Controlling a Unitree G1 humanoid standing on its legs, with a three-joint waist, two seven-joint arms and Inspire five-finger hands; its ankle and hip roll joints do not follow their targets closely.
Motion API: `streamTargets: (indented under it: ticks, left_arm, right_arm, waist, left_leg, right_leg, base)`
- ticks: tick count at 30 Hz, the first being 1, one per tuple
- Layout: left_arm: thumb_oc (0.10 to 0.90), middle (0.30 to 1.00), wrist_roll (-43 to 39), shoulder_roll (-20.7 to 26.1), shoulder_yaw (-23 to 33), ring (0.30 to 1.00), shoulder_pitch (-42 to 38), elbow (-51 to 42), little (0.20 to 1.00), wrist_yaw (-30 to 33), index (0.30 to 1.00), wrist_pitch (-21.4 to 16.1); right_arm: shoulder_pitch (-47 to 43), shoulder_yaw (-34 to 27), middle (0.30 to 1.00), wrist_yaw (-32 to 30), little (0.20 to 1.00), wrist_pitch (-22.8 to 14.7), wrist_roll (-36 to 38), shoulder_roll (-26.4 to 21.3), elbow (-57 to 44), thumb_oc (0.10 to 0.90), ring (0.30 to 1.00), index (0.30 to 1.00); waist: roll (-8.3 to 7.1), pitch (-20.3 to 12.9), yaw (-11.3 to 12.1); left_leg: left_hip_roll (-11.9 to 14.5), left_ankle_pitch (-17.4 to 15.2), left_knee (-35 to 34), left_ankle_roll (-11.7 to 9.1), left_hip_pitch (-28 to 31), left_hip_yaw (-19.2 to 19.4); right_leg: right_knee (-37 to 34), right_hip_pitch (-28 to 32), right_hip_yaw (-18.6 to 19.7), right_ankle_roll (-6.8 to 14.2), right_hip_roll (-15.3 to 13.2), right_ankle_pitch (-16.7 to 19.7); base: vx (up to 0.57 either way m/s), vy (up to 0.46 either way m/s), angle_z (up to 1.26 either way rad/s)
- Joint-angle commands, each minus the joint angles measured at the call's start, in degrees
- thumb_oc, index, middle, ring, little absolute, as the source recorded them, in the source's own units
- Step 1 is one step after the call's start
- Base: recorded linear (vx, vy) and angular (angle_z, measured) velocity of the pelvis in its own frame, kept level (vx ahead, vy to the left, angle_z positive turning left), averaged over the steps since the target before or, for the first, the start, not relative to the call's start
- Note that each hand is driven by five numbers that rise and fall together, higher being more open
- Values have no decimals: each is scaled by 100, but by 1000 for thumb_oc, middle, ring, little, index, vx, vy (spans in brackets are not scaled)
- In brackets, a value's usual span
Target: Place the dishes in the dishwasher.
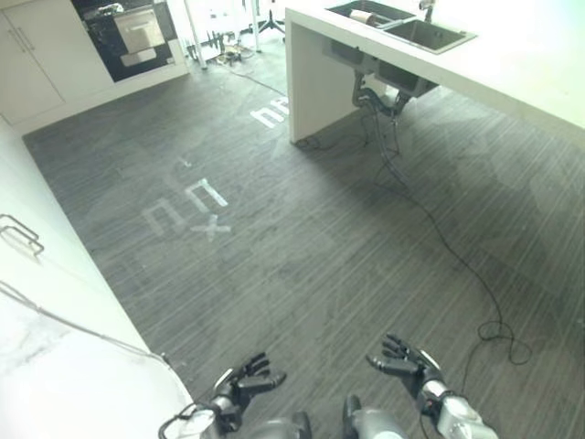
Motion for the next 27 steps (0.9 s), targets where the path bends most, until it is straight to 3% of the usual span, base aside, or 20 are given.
streamTargets:
  ticks: [1,2,3,7,8,11,13,14,16,17,18,19,21,22,24,25,26,27]
  left_arm:
    - [800,900,139,87,-173,900,-482,-469,900,173,900,-363]
    - [800,900,76,53,-220,900,-586,-365,900,186,900,-380]
    - [800,900,70,36,-229,900,-603,-335,900,166,900,-394]
    - [800,900,285,26,-264,900,-593,-286,900,87,900,-408]
    - [800,900,282,27,-260,900,-607,-217,900,98,900,-473]
    - [800,900,459,46,-246,900,-510,-265,900,78,900,-554]
    - [800,900,445,19,-284,900,-471,-288,900,93,900,-593]
    - [800,900,330,-26,-309,900,-458,-359,900,183,900,-544]
    - [800,900,252,-61,-318,900,-487,-362,900,221,900,-541]
    - [800,900,238,-63,-315,900,-492,-360,900,211,900,-560]
    - [800,900,241,-100,-304,900,-472,-377,900,175,900,-637]
    - [800,900,302,-103,-284,900,-454,-427,900,171,900,-618]
    - [800,900,359,-58,-278,900,-482,-469,900,117,900,-534]
    - [800,900,371,-45,-294,900,-494,-454,900,105,900,-512]
    - [800,900,436,-43,-319,900,-440,-390,900,168,900,-568]
    - [800,900,445,-41,-327,900,-408,-370,900,195,900,-596]
    - [800,900,467,-46,-337,900,-332,-365,900,228,900,-639]
    - [800,900,498,-64,-338,900,-246,-364,900,260,900,-698]
  right_arm:
    - [-384,-65,900,-203,900,-533,53,-126,-440,800,900,900]
    - [-461,-53,900,-198,900,-635,80,-194,-330,800,900,900]
    - [-478,-61,900,-181,900,-662,62,-220,-300,800,900,900]
    - [-382,-246,900,-104,900,-541,77,-362,-324,800,900,900]
    - [-331,-331,900,-9,900,-504,118,-398,-292,800,900,900]
    - [-205,-412,900,78,900,-467,1,-387,-320,800,900,900]
    - [-162,-405,900,90,900,-429,63,-425,-309,800,900,900]
    - [-204,-323,900,64,900,-440,-36,-452,-242,800,900,900]
    - [-279,-228,900,92,900,-475,-90,-511,-187,800,900,900]
    - [-303,-195,900,103,900,-503,-102,-530,-166,800,900,900]
    - [-342,-96,900,109,900,-608,-168,-614,-154,800,900,900]
    - [-334,-77,900,123,900,-640,-190,-673,-158,800,900,900]
    - [-329,-115,900,160,900,-665,-148,-756,-152,800,900,900]
    - [-330,-117,900,176,900,-694,-100,-782,-140,800,900,900]
    - [-362,-116,900,182,900,-703,-81,-763,-123,800,900,900]
    - [-365,-116,900,173,900,-675,-67,-749,-124,800,900,900]
    - [-339,-100,900,125,900,-653,-7,-737,-130,800,900,900]
    - [-301,-74,900,105,900,-677,19,-722,-113,800,900,900]
  waist:
    - [421,55,-103]
    - [447,156,-114]
    - [432,179,-132]
    - [195,230,-432]
    - [60,276,-495]
    - [-4,271,-523]
    - [40,162,-536]
    - [123,31,-551]
    - [83,-50,-492]
    - [48,-76,-476]
    - [-55,-69,-382]
    - [-92,-34,-331]
    - [-144,77,-231]
    - [-123,139,-171]
    - [-96,210,-25]
    - [-82,228,8]
    - [7,276,125]
    - [96,292,268]
  left_leg:
    - [397,-181,-100,-113,-48,182]
    - [371,-216,-100,-119,20,141]
    - [349,-237,-100,-135,64,132]
    - [151,-471,-100,-272,429,-116]
    - [52,-656,-100,-286,641,-161]
    - [86,-818,-100,-322,931,-150]
    - [194,-797,-100,-448,1252,-262]
    - [411,-330,-100,-717,1665,-230]
    - [573,736,107,-1019,1815,-196]
    - [617,975,381,-1091,1671,-207]
    - [634,1339,1779,-1226,1020,-246]
    - [756,1439,2751,-1256,485,-245]
    - [839,1340,3533,-1083,-593,-205]
    - [742,1237,3282,-976,-873,-158]
    - [400,1101,1644,-764,-979,126]
    - [426,1193,1100,-777,-957,255]
    - [329,1482,228,-864,-1128,285]
    - [296,1701,-100,-932,-1438,209]
  right_leg:
    - [1955,-472,-20,596,170,-3]
    - [2391,-835,-166,602,-28,259]
    - [2347,-916,-203,615,-66,328]
    - [473,-1047,-110,714,36,715]
    - [279,-1278,-57,806,-210,836]
    - [279,-1314,-40,801,-329,776]
    - [279,-1094,-54,603,-214,477]
    - [279,-839,-72,376,-68,127]
    - [279,-648,-13,196,-22,-140]
    - [279,-626,7,145,-38,-196]
    - [279,-418,85,-7,-73,-370]
    - [279,-263,111,-114,-55,-486]
    - [279,37,209,-217,20,-666]
    - [279,152,313,-220,96,-739]
    - [279,307,594,-137,257,-874]
    - [279,359,596,-121,304,-936]
    - [279,521,606,-94,438,-1030]
    - [279,645,699,-89,576,-1095]
  base:
    - [59,199,45]
    - [100,147,46]
    - [264,40,4]
    - [440,-180,21]
    - [425,-219,70]
    - [552,-311,18]
    - [457,-242,10]
    - [452,-224,-16]
    - [351,-198,-21]
    - [337,-224,-12]
    - [354,-241,-15]
    - [397,-273,-12]
    - [353,-162,-19]
    - [534,-23,-28]
    - [599,90,-23]
    - [611,143,-45]
    - [624,148,-62]
    - [701,164,-69]
